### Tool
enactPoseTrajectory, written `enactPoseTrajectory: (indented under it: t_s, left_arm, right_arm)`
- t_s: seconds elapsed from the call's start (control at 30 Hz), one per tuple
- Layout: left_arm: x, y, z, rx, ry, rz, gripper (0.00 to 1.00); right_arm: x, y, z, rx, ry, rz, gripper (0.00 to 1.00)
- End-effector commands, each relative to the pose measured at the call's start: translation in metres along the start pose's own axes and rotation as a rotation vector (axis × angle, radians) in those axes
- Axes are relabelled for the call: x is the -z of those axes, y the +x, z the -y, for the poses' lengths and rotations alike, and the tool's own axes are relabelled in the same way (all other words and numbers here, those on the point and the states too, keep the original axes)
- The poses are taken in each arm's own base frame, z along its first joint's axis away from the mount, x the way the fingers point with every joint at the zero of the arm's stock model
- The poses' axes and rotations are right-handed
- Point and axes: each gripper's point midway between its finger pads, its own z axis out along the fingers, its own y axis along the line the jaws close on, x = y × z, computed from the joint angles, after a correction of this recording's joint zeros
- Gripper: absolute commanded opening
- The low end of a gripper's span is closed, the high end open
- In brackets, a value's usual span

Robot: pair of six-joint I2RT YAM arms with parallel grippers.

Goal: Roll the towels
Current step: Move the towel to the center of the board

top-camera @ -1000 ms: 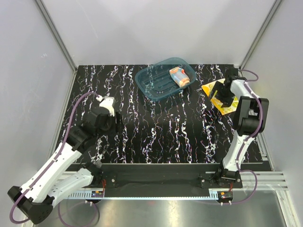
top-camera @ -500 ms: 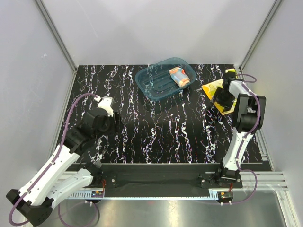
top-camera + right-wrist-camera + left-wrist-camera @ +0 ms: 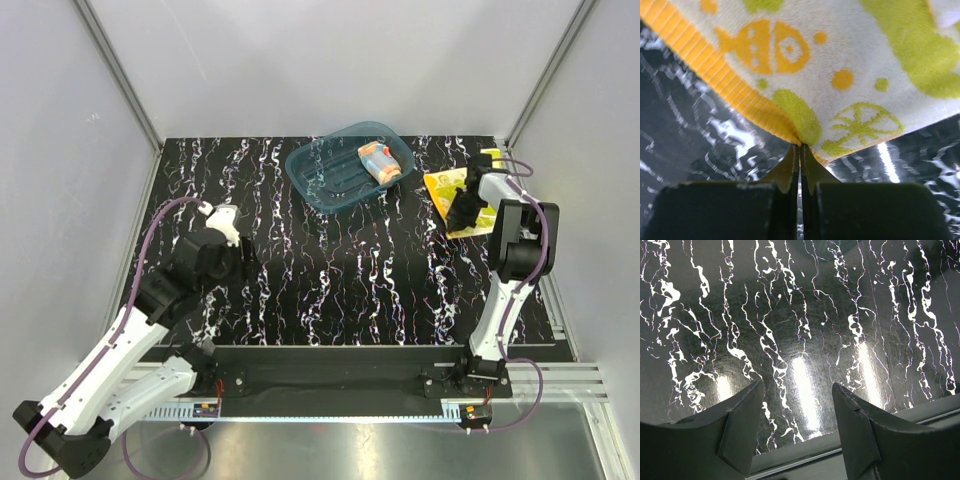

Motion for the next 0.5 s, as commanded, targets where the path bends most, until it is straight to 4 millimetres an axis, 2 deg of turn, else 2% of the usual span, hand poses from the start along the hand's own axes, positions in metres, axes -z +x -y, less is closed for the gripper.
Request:
enactPoseTrajectory:
  t_s: [0.0, 0.03, 0.07, 0.1, 0.13, 0.17, 0.23, 0.27, 0.37, 0.4, 0.47]
  left_arm:
    - [0.003, -0.013, 0.005, -0.006, 0.031, 0.06, 0.62]
    - [0.004, -0.013, 0.005, -0.006, 0.031, 0.062, 0.62]
    - [0.004, -0.013, 0.005, -0.003, 0.03, 0.063, 0.62]
    - [0.005, -0.014, 0.005, -0.003, 0.031, 0.066, 0.62]
    - [0.005, -0.014, 0.005, -0.002, 0.032, 0.068, 0.62]
    - [0.005, -0.014, 0.005, -0.002, 0.032, 0.069, 0.62]
    - [0.006, -0.014, 0.005, -0.001, 0.034, 0.073, 0.62]
    - [0.006, -0.015, 0.005, 0.0, 0.033, 0.075, 0.62]
    - [0.006, -0.015, 0.004, 0.002, 0.03, 0.075, 0.62]
    - [0.006, -0.015, 0.004, 0.003, 0.026, 0.078, 0.62]
    - [0.006, -0.016, 0.003, 0.004, 0.024, 0.08, 0.62]
  right_arm:
    - [-0.01, 0.069, -0.035, 0.077, -0.089, -0.183, 0.0]
    - [-0.004, 0.074, -0.046, 0.088, -0.12, -0.18, 0.0]
    - [-0.004, 0.087, -0.047, 0.08, -0.138, -0.207, 0.0]
    - [0.001, 0.1, -0.064, 0.097, -0.199, -0.236, 0.0]
    - [0.009, 0.104, -0.076, 0.096, -0.243, -0.226, 0.0]
    - [0.012, 0.125, -0.09, 0.127, -0.269, -0.258, 0.0]
    - [0.026, 0.142, -0.117, 0.147, -0.335, -0.269, 0.0]
    - [0.031, 0.162, -0.133, 0.189, -0.354, -0.292, 0.0]
    - [0.045, 0.19, -0.168, 0.209, -0.423, -0.316, 0.0]
    - [0.051, 0.209, -0.187, 0.252, -0.458, -0.327, 0.0]
    - [0.058, 0.23, -0.209, 0.251, -0.486, -0.35, 0.0]
